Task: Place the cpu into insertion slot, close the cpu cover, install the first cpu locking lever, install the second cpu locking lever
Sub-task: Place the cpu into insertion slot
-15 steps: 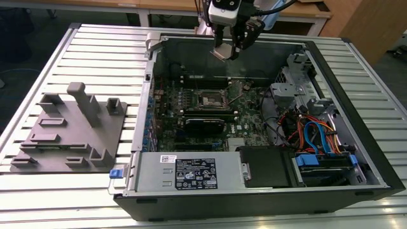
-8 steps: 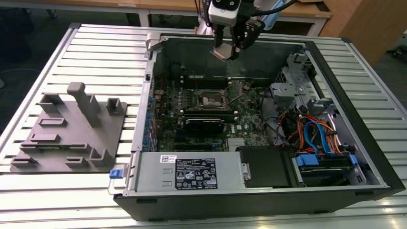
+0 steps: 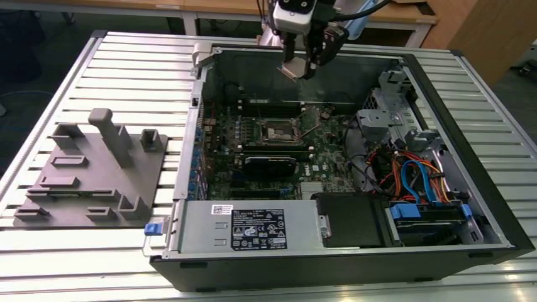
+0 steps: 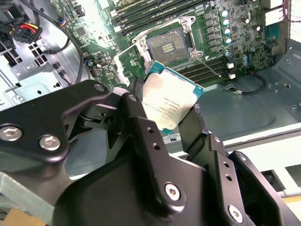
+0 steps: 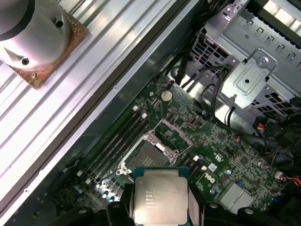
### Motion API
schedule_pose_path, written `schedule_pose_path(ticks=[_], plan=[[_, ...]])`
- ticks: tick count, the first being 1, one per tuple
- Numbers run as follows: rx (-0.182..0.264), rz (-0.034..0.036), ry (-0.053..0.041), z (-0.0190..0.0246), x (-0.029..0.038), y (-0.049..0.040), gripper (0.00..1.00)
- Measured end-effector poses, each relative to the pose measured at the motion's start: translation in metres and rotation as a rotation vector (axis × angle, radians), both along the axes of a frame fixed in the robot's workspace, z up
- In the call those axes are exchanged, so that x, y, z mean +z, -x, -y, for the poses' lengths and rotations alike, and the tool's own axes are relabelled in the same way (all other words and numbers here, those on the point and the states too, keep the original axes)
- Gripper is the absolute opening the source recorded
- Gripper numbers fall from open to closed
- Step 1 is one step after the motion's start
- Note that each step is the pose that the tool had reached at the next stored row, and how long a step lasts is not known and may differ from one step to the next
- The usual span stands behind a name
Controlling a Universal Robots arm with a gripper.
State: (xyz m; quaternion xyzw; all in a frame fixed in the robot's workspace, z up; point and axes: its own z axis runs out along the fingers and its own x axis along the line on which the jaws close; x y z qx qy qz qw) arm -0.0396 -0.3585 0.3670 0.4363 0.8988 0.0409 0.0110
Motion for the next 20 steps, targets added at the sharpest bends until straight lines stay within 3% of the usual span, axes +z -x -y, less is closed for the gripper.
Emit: schedule_pose_path(ticks=[5,20], plan=[[-0.076,-0.0001,0.0001,0.0001,-0.0003,0.0,0.54],[-0.084,0.0,0.0001,0.0,-0.0004,0.0,0.54]])
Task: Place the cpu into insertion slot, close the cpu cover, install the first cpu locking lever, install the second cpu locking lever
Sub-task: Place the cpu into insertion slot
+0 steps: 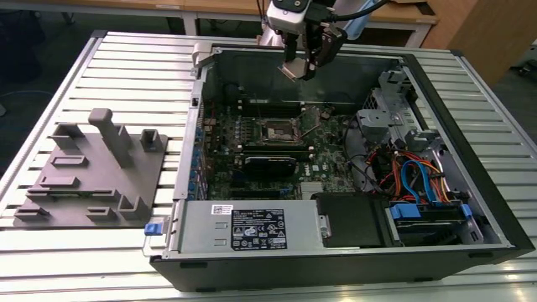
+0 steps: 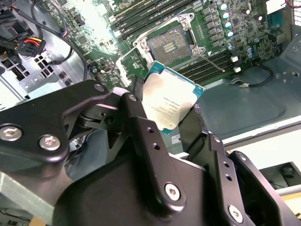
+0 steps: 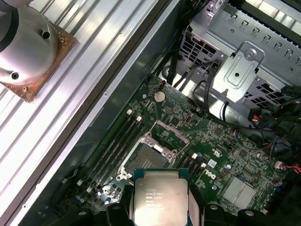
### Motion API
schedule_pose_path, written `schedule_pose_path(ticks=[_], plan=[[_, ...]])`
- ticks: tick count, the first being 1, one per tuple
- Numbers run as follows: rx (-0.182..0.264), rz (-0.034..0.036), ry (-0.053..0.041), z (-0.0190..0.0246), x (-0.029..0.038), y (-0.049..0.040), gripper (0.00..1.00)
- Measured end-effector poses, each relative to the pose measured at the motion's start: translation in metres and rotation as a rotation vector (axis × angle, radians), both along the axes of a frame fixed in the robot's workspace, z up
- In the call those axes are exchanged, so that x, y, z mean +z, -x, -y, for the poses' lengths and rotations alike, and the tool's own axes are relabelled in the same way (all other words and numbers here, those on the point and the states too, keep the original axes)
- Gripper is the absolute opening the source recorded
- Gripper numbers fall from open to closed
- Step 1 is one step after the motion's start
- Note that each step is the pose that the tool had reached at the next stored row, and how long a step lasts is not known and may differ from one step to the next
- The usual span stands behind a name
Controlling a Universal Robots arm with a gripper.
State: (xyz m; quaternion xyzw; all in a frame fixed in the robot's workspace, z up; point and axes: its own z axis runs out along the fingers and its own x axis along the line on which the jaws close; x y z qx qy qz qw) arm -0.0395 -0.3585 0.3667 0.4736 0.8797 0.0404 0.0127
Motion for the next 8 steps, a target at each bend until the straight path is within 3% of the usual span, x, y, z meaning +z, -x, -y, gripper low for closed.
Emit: schedule_pose_path(ticks=[4,8], plan=[[-0.025,0.0001,0.0,0.0,-0.0001,0.0,0.54],[-0.088,0.0001,0.0004,0.0,-0.0002,0.0,0.54]])
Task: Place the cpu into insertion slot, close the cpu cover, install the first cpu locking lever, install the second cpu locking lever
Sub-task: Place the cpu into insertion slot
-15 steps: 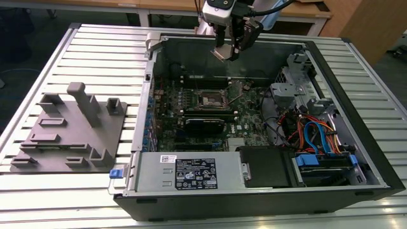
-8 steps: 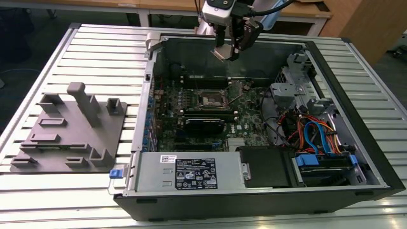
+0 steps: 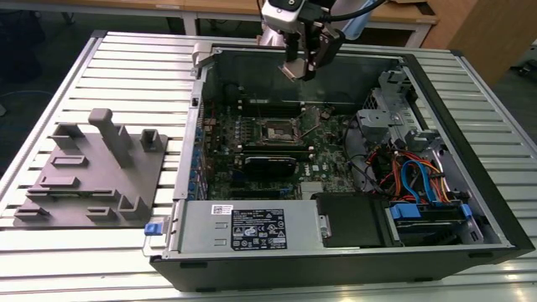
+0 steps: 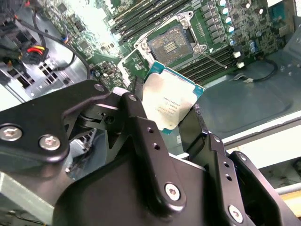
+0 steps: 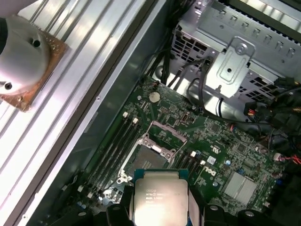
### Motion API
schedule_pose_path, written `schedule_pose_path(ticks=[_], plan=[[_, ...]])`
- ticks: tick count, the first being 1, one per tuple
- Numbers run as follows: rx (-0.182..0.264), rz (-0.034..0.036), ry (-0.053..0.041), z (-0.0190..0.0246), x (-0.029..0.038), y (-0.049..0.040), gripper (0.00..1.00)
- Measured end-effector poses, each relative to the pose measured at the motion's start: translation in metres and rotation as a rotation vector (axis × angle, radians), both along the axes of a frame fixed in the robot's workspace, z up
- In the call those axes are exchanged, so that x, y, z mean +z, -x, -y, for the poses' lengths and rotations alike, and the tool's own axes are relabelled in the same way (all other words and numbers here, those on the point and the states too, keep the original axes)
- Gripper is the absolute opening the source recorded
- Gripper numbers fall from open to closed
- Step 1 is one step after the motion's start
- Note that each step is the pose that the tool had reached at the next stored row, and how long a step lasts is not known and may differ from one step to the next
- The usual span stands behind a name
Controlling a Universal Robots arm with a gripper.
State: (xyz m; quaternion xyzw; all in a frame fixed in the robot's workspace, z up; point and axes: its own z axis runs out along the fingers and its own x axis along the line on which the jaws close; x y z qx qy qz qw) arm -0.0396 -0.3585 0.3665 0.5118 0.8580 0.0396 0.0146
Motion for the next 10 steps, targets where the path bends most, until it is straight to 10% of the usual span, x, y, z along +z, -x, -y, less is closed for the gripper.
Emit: schedule_pose_path(ticks=[10], plan=[[-0.061,0.0,0.0,0.0,-0.0001,0.0,0.54]])
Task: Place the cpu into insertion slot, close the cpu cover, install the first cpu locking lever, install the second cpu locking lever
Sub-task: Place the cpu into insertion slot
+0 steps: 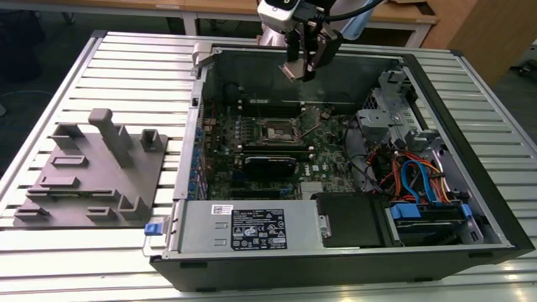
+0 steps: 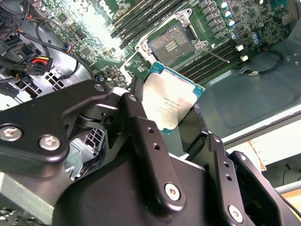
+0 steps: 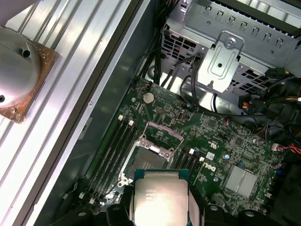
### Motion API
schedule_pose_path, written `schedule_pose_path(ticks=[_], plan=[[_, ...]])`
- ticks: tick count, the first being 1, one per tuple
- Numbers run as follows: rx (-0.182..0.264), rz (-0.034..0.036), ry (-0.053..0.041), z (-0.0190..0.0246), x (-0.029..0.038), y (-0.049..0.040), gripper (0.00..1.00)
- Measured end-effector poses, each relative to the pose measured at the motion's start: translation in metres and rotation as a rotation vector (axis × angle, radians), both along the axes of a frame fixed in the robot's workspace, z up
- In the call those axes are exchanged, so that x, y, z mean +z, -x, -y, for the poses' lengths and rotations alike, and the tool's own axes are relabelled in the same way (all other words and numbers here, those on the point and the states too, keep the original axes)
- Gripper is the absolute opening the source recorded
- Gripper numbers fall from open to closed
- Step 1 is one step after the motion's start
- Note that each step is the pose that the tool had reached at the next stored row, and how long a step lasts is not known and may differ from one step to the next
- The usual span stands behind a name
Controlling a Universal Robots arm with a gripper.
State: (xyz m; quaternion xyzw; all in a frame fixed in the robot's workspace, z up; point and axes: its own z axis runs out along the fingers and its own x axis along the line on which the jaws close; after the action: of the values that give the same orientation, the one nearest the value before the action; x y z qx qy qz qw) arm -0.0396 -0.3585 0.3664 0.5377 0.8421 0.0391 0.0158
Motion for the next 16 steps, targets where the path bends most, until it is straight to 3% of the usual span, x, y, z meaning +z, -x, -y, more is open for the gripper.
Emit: schedule_pose_path(ticks=[9,16], plan=[[-0.003,0.0,0.0,0.0,-0.0001,0.0,0.54],[-0.09,0.0,0.0,0.0,-0.0007,0.0,0.54]])
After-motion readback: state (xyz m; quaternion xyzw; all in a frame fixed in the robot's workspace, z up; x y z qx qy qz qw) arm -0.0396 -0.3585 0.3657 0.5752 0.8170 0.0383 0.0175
